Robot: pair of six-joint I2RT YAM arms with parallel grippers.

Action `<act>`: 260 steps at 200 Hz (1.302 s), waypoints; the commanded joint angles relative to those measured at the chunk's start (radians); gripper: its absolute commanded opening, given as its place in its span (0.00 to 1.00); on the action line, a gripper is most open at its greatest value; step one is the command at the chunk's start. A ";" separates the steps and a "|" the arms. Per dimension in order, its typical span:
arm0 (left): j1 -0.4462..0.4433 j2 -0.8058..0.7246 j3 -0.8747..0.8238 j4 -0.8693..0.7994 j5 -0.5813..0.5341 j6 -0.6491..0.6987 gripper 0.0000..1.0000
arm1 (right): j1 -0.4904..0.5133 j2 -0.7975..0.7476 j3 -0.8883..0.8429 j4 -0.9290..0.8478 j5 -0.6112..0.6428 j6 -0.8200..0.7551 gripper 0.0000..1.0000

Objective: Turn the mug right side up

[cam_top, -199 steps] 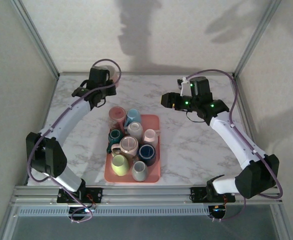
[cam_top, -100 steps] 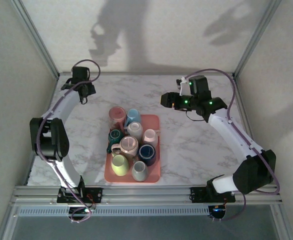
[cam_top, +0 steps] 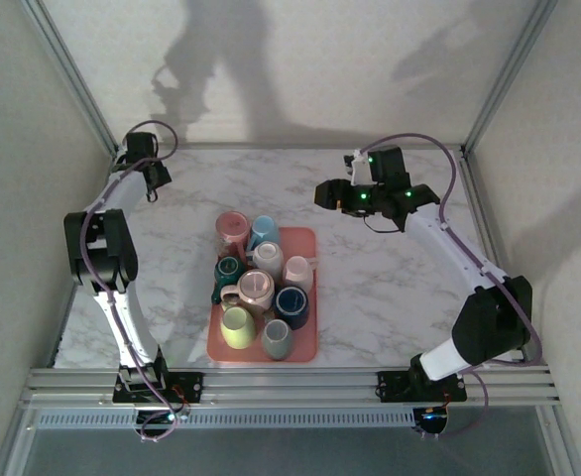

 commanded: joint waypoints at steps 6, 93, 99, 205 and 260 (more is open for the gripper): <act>0.017 0.020 0.080 0.068 0.019 0.033 0.00 | -0.007 0.012 0.030 0.032 -0.039 -0.006 0.62; 0.021 0.032 0.029 0.103 0.028 0.030 0.11 | -0.006 0.011 0.031 0.045 -0.057 0.005 0.62; 0.021 0.030 0.024 0.106 0.028 0.029 0.16 | -0.007 0.010 0.029 0.046 -0.058 0.004 0.62; 0.021 -0.066 -0.092 0.130 0.045 0.021 0.47 | -0.007 -0.043 0.005 0.042 -0.051 0.011 0.63; 0.021 -0.131 -0.167 0.139 0.049 0.017 0.47 | -0.008 -0.092 -0.026 0.029 -0.043 0.008 0.64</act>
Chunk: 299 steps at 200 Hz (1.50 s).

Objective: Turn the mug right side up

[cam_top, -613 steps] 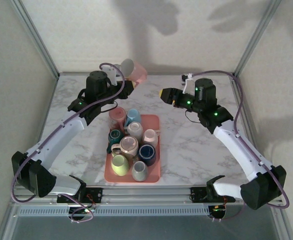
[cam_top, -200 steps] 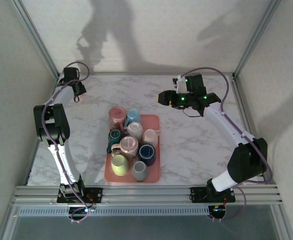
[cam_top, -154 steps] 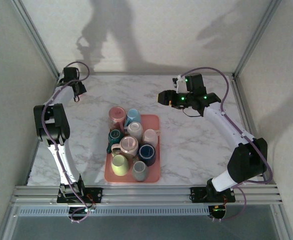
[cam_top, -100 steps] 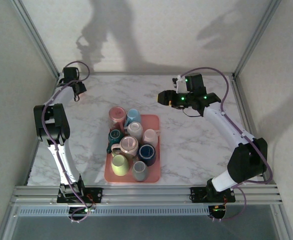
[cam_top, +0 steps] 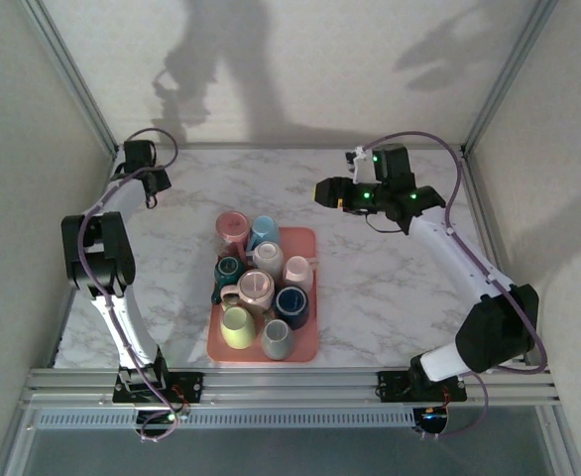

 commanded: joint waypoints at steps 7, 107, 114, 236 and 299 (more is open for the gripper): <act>0.009 -0.077 -0.034 0.016 0.003 -0.011 0.47 | -0.007 -0.044 -0.019 0.001 0.005 0.000 0.64; -0.037 -0.449 -0.280 -0.094 0.370 -0.030 0.50 | -0.003 -0.080 -0.025 -0.202 0.163 -0.130 0.64; -0.048 -0.466 -0.292 -0.106 0.410 -0.023 0.51 | 0.003 -0.075 -0.022 -0.212 0.170 -0.134 0.63; -0.062 -0.586 -0.484 -0.148 0.715 -0.039 0.51 | 0.425 0.343 0.350 -0.291 0.392 -0.080 0.52; -0.021 -0.570 -0.519 -0.094 0.773 -0.067 0.51 | 0.524 0.528 0.531 -0.306 0.471 0.015 0.46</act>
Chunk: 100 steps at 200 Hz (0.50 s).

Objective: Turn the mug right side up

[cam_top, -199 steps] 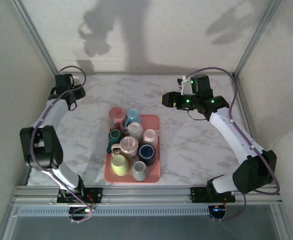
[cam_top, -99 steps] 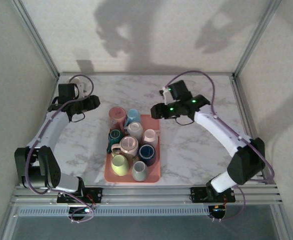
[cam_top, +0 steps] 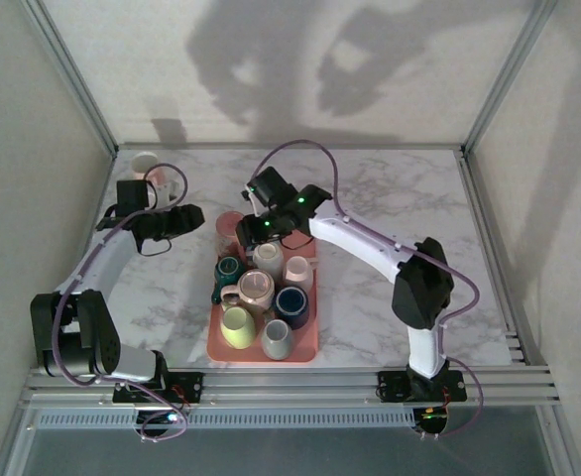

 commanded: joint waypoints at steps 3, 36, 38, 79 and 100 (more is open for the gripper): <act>0.014 -0.005 -0.023 0.060 0.059 -0.042 0.51 | 0.026 0.049 0.070 -0.025 0.055 0.066 0.46; 0.015 0.008 -0.050 0.138 0.108 -0.102 0.51 | 0.055 0.111 0.120 -0.034 0.083 0.103 0.39; 0.015 0.010 -0.050 0.141 0.109 -0.105 0.51 | 0.057 0.115 0.125 -0.037 0.088 0.106 0.38; 0.014 0.034 -0.054 0.163 0.117 -0.126 0.52 | 0.073 0.164 0.160 -0.063 0.168 0.163 0.36; 0.012 0.039 -0.061 0.177 0.124 -0.137 0.53 | 0.081 0.187 0.181 -0.087 0.210 0.213 0.37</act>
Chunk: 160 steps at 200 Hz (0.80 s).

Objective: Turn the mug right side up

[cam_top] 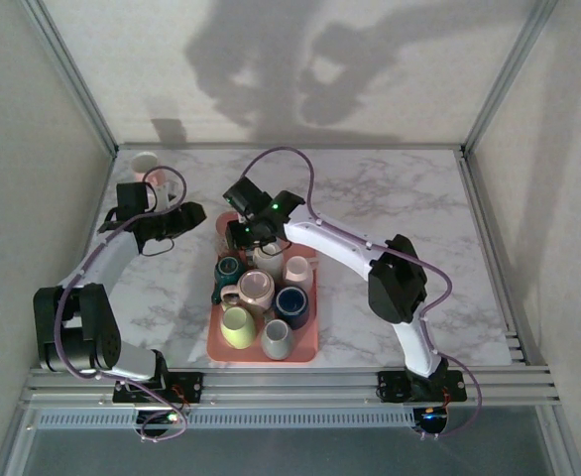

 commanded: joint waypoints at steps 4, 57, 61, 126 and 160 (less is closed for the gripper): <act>0.001 0.010 -0.020 0.047 0.038 -0.029 0.53 | 0.017 0.035 0.049 -0.047 0.084 0.079 0.37; -0.006 0.024 -0.021 0.061 0.045 -0.040 0.54 | 0.029 0.082 0.079 -0.061 0.095 0.104 0.36; -0.006 0.024 -0.019 0.063 0.044 -0.041 0.54 | 0.029 0.085 0.082 -0.060 0.094 0.102 0.36; -0.027 0.041 -0.013 0.086 0.044 -0.062 0.56 | 0.036 0.124 0.116 -0.102 0.130 0.114 0.37; -0.042 0.050 -0.016 0.093 0.037 -0.069 0.56 | 0.040 0.137 0.118 -0.108 0.149 0.111 0.37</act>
